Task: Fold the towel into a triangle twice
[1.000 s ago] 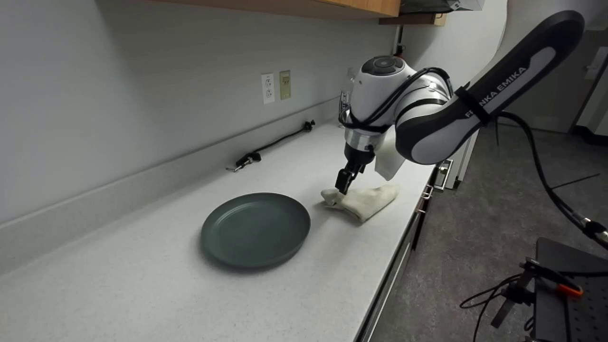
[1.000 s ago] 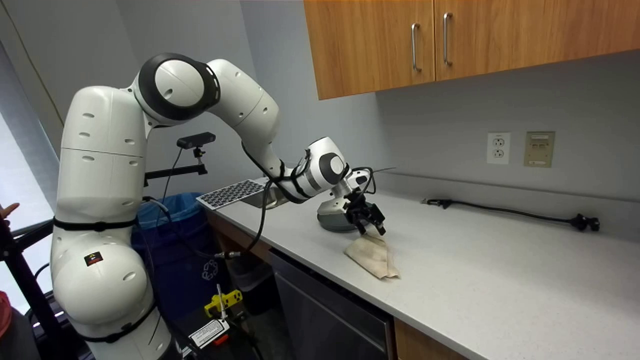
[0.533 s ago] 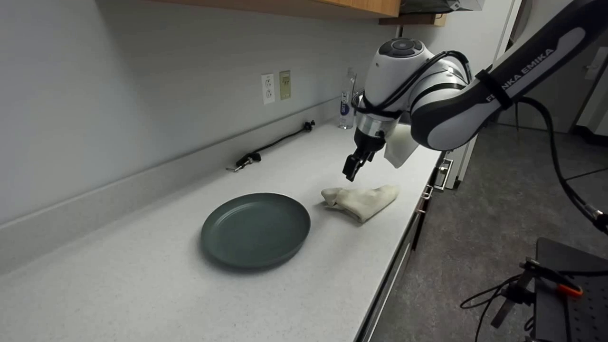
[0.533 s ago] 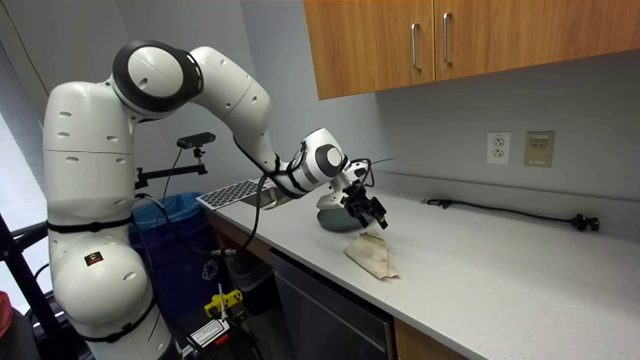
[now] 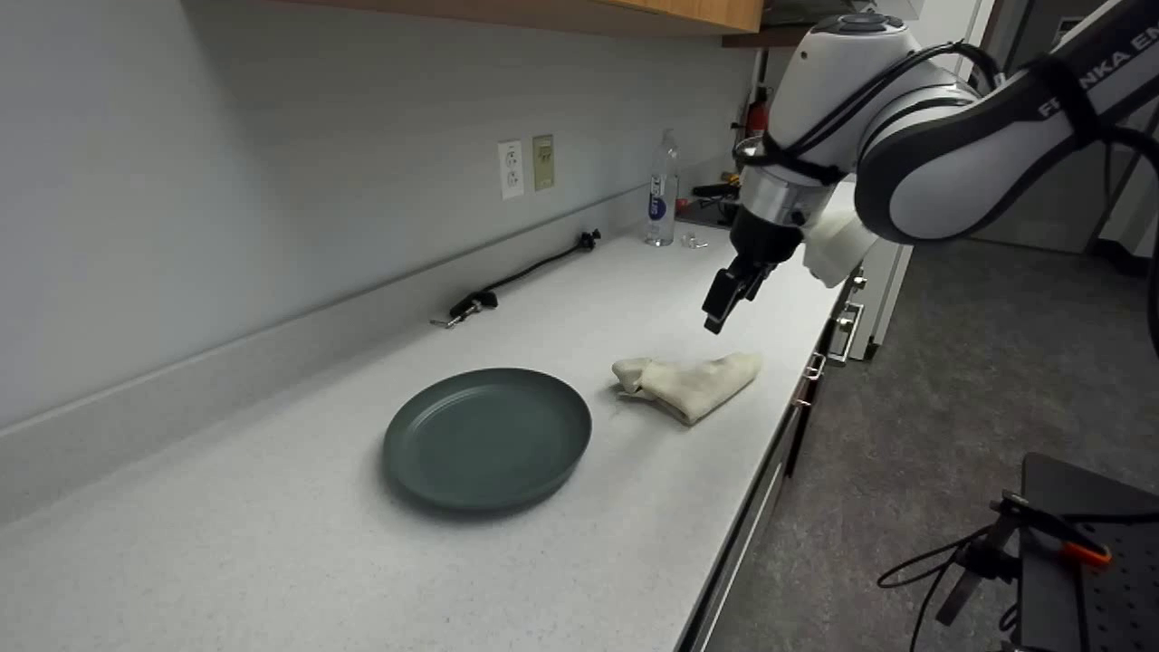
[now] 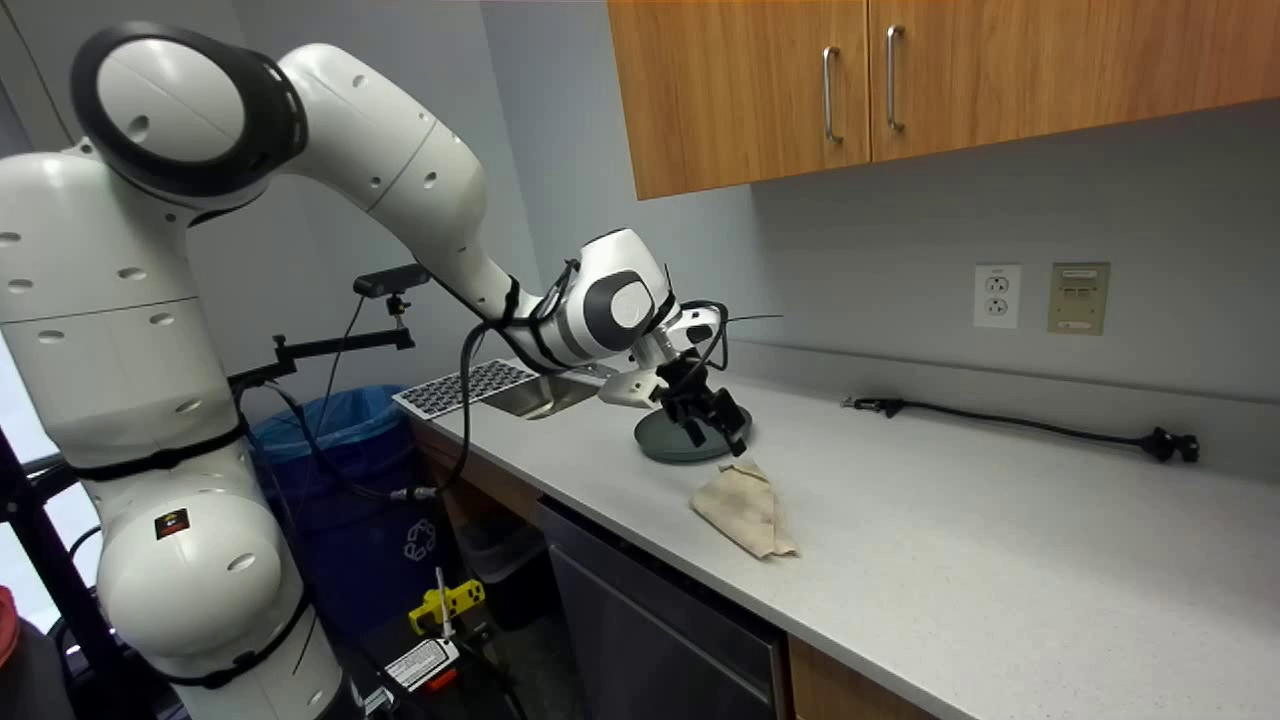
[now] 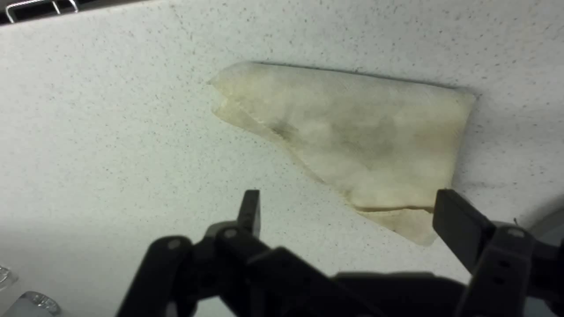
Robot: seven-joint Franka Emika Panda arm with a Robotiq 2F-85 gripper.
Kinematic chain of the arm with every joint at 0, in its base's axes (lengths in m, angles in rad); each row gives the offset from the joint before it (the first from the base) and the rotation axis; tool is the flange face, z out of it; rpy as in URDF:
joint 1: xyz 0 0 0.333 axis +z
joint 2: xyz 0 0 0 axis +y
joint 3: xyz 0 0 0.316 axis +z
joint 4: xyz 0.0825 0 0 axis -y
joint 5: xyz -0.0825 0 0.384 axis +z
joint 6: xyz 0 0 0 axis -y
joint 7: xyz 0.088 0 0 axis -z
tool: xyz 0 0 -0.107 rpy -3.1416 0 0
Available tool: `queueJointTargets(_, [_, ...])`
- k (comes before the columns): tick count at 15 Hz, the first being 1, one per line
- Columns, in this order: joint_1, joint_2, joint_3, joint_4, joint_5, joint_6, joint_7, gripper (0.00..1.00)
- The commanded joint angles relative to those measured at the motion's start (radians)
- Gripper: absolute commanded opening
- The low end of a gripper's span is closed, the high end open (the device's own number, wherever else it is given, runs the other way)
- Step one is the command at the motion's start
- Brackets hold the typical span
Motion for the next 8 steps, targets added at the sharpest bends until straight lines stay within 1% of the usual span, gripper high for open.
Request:
queueJointTargets(1, [-0.055, -0.133, 0.052, -0.086, 0.153, 0.007, -0.161, 1.0])
queueJointTargets(4, [-0.069, -0.195, 0.066, -0.089, 0.219, -0.013, -0.231, 1.0])
queueJointTargets(8, [-0.081, -0.246, 0.08, -0.083, 0.233, -0.023, -0.258, 1.0])
